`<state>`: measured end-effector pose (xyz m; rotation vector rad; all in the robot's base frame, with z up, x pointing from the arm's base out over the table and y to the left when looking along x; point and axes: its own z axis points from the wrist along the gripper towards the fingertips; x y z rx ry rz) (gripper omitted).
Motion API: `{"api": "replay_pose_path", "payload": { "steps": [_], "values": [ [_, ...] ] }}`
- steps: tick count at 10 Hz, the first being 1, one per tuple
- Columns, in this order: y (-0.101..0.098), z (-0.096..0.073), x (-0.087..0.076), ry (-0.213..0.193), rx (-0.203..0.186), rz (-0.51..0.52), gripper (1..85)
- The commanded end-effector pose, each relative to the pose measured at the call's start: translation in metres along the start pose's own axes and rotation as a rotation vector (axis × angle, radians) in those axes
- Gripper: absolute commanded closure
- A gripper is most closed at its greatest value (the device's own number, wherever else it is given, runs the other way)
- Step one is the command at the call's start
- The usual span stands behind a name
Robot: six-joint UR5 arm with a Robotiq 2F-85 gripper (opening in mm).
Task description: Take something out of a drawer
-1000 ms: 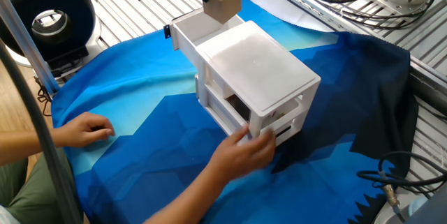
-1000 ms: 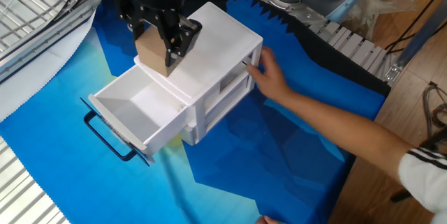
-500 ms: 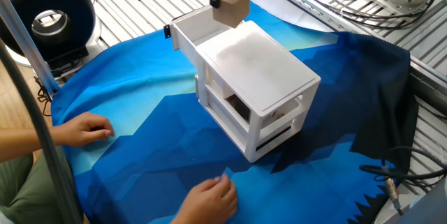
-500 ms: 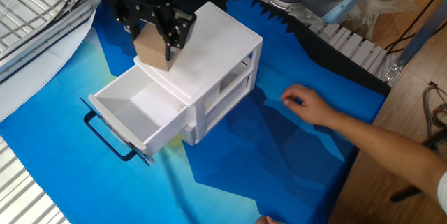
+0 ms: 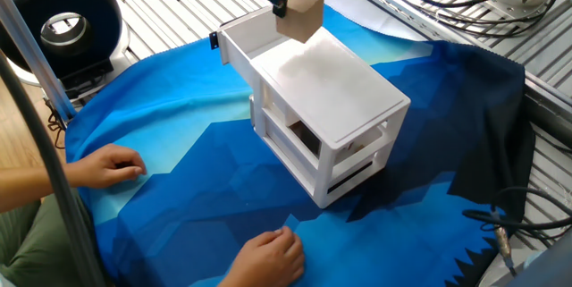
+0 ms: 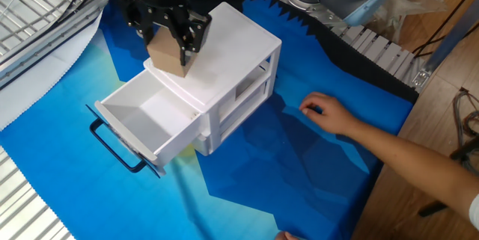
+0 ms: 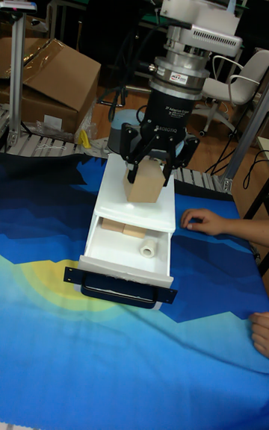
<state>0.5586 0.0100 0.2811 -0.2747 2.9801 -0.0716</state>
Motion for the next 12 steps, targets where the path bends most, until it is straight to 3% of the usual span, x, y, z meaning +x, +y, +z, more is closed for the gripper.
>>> {"api": "replay_pose_path", "payload": {
  "steps": [1,2,3,6,8,9,11,12],
  "values": [
    [0.000,-0.002,-0.009,-0.038,0.007,0.082,84.7],
    [-0.001,-0.002,-0.009,-0.036,0.012,0.057,84.7],
    [-0.016,0.001,-0.011,-0.028,-0.002,0.001,84.7],
    [-0.121,0.007,-0.017,0.019,-0.008,-0.168,84.7],
    [-0.173,0.018,-0.027,0.028,0.000,-0.239,84.7],
    [-0.188,0.032,-0.031,0.004,0.006,-0.247,84.7],
    [-0.187,0.057,-0.032,-0.027,-0.033,-0.249,84.7],
    [-0.181,0.058,-0.026,-0.004,-0.053,-0.192,84.7]
  ]
}}
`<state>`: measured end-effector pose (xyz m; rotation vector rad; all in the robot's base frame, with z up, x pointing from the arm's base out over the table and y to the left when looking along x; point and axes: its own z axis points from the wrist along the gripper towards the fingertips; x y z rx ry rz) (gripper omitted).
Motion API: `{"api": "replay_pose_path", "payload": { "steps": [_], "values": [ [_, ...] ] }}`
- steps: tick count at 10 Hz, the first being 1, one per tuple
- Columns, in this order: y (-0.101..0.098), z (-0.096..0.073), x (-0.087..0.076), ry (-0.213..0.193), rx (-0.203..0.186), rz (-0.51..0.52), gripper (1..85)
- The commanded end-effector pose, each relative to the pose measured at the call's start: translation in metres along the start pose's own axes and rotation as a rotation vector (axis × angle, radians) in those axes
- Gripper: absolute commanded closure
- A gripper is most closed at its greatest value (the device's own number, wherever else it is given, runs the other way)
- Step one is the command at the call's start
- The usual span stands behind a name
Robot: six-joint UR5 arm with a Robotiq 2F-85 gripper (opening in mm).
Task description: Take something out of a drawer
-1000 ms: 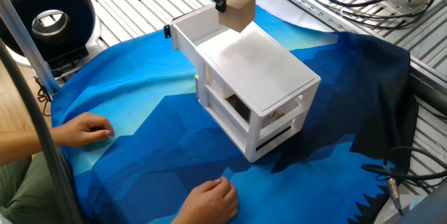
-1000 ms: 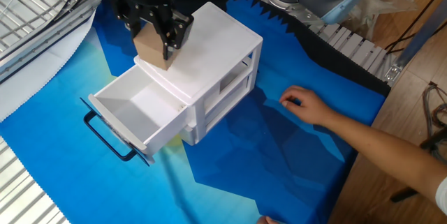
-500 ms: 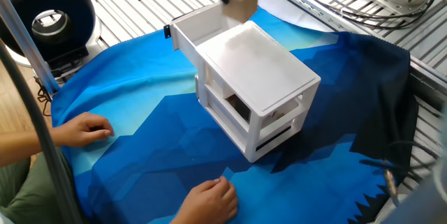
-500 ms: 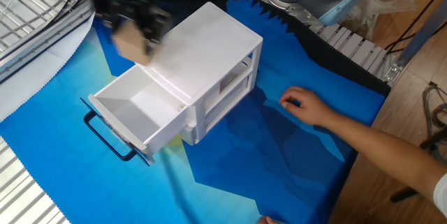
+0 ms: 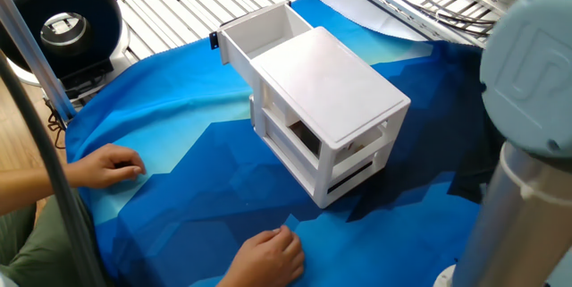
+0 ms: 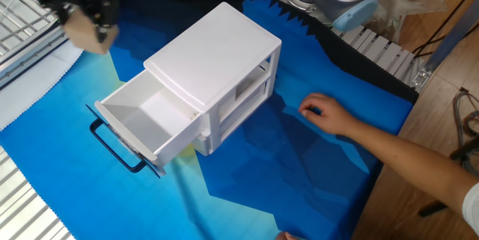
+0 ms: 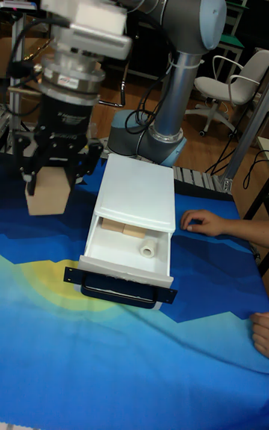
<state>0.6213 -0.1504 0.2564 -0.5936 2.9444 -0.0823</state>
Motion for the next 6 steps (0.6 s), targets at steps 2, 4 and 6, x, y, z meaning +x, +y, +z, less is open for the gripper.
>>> {"api": "replay_pose_path", "payload": {
  "steps": [2,4,6],
  "values": [
    [-0.029,0.019,0.016,0.027,0.017,0.201,84.7],
    [-0.047,0.018,0.003,-0.036,0.080,0.300,84.7],
    [-0.060,0.016,-0.002,-0.043,0.081,0.222,84.7]
  ]
}}
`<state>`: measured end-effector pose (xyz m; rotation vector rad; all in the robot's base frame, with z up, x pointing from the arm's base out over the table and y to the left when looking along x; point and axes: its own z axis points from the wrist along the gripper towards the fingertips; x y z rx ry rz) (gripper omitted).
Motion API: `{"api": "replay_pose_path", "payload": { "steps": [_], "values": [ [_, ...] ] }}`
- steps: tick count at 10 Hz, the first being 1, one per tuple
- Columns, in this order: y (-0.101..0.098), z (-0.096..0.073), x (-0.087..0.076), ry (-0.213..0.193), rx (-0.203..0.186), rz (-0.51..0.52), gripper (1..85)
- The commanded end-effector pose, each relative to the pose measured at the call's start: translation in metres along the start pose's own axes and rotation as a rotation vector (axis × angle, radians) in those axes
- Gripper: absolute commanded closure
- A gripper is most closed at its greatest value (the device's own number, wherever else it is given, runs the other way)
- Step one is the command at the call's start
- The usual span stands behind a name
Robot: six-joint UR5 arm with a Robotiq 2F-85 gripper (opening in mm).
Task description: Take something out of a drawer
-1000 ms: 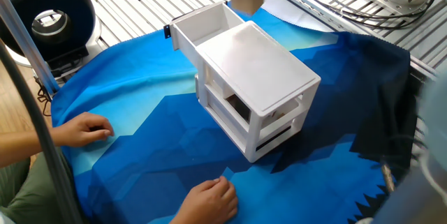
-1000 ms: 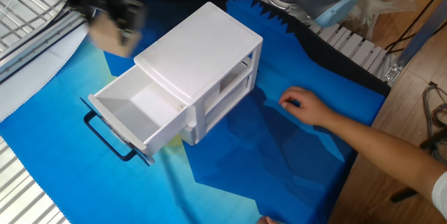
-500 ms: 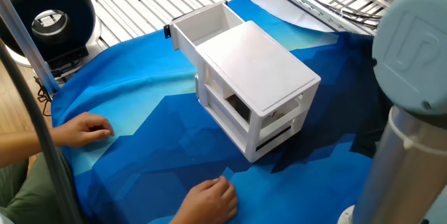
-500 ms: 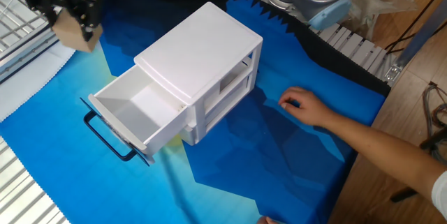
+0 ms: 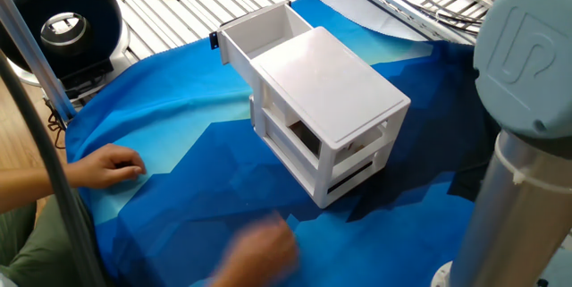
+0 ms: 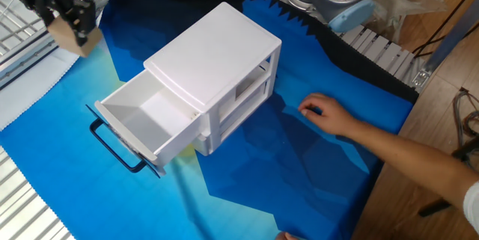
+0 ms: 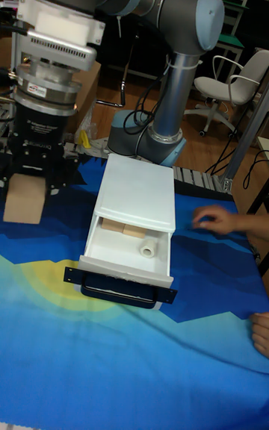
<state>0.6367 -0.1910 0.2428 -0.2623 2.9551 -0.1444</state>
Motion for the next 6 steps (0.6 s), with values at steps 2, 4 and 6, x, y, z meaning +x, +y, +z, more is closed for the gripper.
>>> {"api": "replay_pose_path", "payload": {
  "steps": [2,4,6],
  "values": [
    [-0.056,-0.028,-0.006,0.046,-0.030,0.002,84.7],
    [-0.035,-0.022,-0.013,0.025,-0.127,0.075,84.7],
    [-0.031,0.019,-0.032,-0.019,-0.131,0.059,84.7]
  ]
}}
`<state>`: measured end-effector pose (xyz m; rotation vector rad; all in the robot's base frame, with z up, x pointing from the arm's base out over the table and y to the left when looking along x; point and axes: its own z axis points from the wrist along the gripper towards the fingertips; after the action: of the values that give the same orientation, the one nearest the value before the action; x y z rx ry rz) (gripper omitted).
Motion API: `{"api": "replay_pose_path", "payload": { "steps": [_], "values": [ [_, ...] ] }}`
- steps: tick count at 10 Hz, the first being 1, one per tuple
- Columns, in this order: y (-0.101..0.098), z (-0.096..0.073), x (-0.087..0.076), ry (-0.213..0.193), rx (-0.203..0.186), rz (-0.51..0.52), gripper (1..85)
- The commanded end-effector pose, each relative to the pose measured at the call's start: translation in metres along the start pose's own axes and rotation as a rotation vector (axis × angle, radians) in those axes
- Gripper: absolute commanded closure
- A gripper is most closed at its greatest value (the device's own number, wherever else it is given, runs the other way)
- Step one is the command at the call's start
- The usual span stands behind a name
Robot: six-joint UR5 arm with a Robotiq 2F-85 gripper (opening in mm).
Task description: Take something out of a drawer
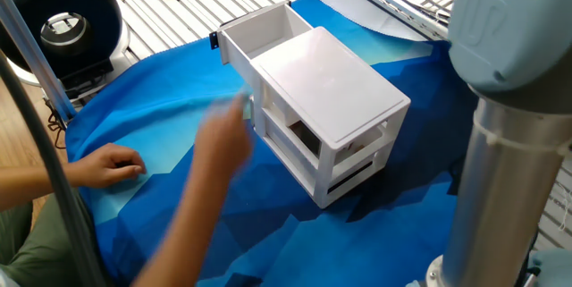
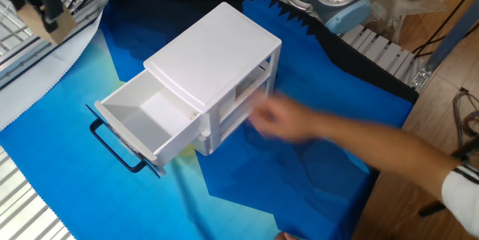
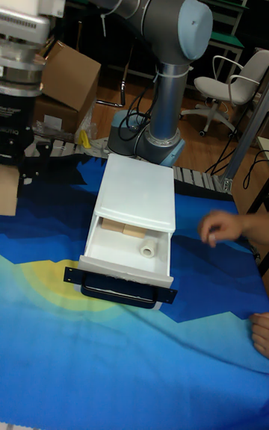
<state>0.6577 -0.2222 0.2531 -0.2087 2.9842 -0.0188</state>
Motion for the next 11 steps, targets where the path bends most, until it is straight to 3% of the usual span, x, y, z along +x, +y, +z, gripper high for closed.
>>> {"api": "replay_pose_path", "payload": {
  "steps": [1,3,4,5,7,8,11],
  "values": [
    [0.004,0.047,-0.028,-0.053,-0.061,0.012,84.7],
    [0.005,0.076,-0.038,-0.080,-0.039,0.008,84.7],
    [0.006,0.084,-0.040,-0.081,-0.030,0.010,84.7],
    [0.002,0.077,-0.037,-0.063,-0.008,0.010,84.7],
    [0.004,0.060,-0.031,-0.044,-0.009,0.015,84.7],
    [0.005,0.048,-0.024,-0.027,0.008,0.031,84.7],
    [0.034,-0.019,0.002,0.011,0.010,0.095,84.7]
  ]
}}
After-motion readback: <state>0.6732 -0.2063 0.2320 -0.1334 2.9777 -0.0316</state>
